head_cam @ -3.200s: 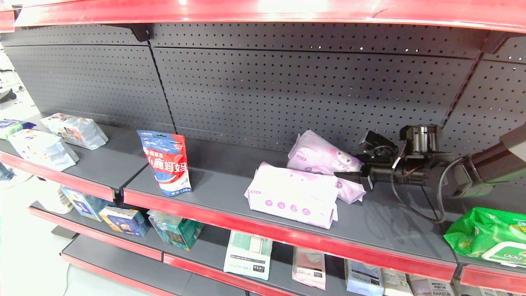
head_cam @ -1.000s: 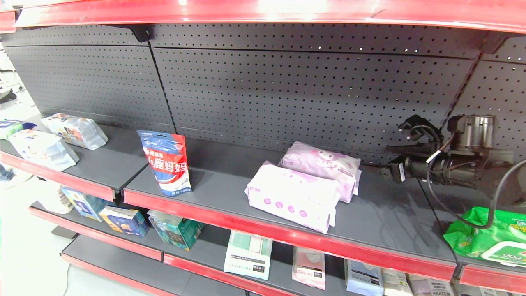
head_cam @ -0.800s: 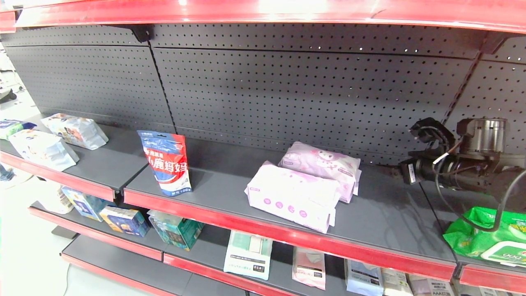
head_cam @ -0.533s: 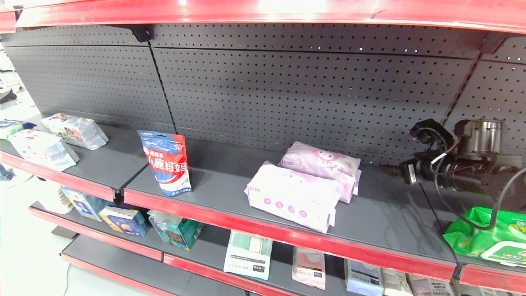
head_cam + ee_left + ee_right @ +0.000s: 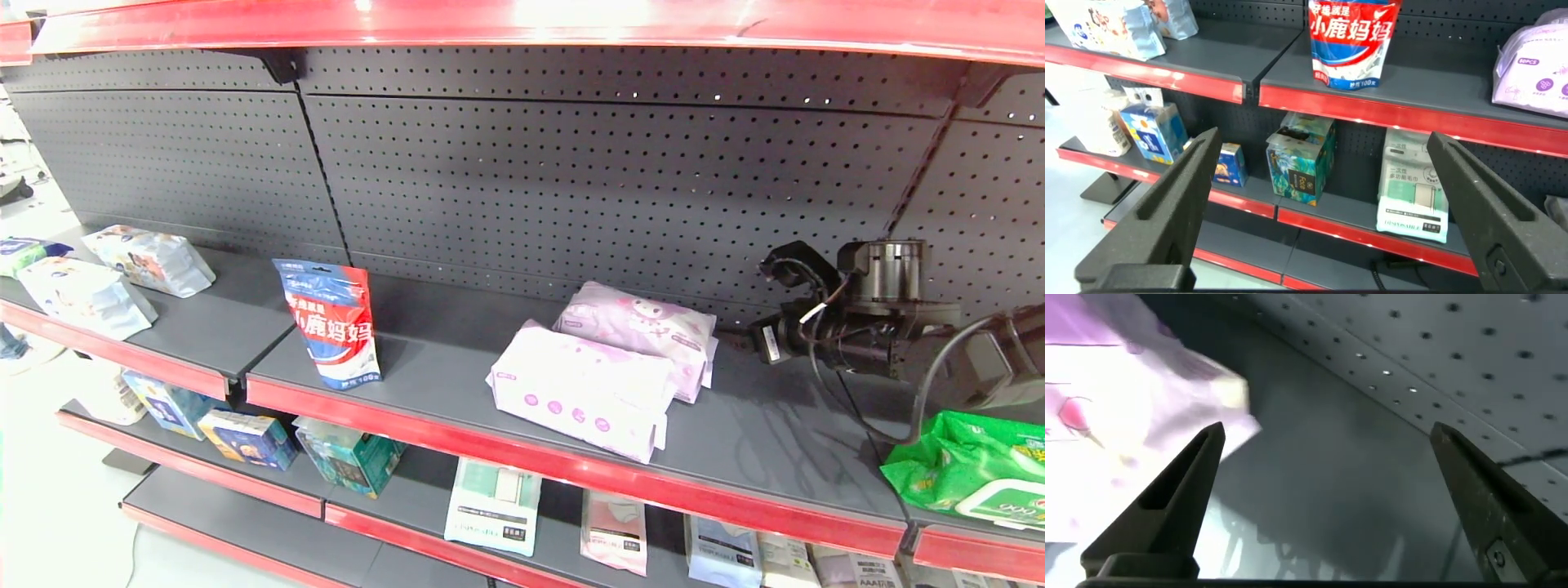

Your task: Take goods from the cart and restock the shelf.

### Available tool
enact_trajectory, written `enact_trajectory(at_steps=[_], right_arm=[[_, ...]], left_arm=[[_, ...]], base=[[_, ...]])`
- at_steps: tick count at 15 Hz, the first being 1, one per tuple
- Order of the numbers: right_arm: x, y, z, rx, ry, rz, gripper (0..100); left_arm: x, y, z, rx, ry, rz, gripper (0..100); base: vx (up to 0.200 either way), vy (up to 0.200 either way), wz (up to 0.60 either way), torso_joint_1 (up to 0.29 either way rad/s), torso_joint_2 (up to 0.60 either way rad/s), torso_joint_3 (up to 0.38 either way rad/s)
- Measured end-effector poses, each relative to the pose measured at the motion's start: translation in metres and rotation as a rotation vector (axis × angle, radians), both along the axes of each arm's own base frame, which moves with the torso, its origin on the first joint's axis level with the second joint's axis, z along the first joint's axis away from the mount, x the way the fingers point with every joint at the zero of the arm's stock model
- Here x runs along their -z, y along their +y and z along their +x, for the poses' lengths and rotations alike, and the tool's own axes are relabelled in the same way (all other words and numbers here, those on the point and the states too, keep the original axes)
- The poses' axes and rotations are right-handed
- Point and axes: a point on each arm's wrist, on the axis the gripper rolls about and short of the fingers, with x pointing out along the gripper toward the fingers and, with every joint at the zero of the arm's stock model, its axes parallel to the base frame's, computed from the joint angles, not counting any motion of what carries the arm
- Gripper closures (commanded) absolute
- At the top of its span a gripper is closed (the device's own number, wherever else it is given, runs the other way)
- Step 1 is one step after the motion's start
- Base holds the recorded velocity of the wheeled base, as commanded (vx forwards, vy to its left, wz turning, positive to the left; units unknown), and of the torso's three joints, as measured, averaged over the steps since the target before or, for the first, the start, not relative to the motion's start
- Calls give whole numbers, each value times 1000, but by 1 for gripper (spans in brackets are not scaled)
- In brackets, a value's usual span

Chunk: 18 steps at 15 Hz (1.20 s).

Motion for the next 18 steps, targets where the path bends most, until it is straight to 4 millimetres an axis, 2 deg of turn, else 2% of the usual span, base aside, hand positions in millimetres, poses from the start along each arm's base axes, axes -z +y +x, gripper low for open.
enact_trajectory(at_steps=[9,18], right_arm=[[-4,18,19,-25,-40,2,0],[-1,27,23,-45,-38,3,0]], left_arm=[[0,0,0,0,0,0,0],[0,0,0,0,-1,0,0]], base=[[0,0,0,0,0,0],[0,0,0,0,0,0]])
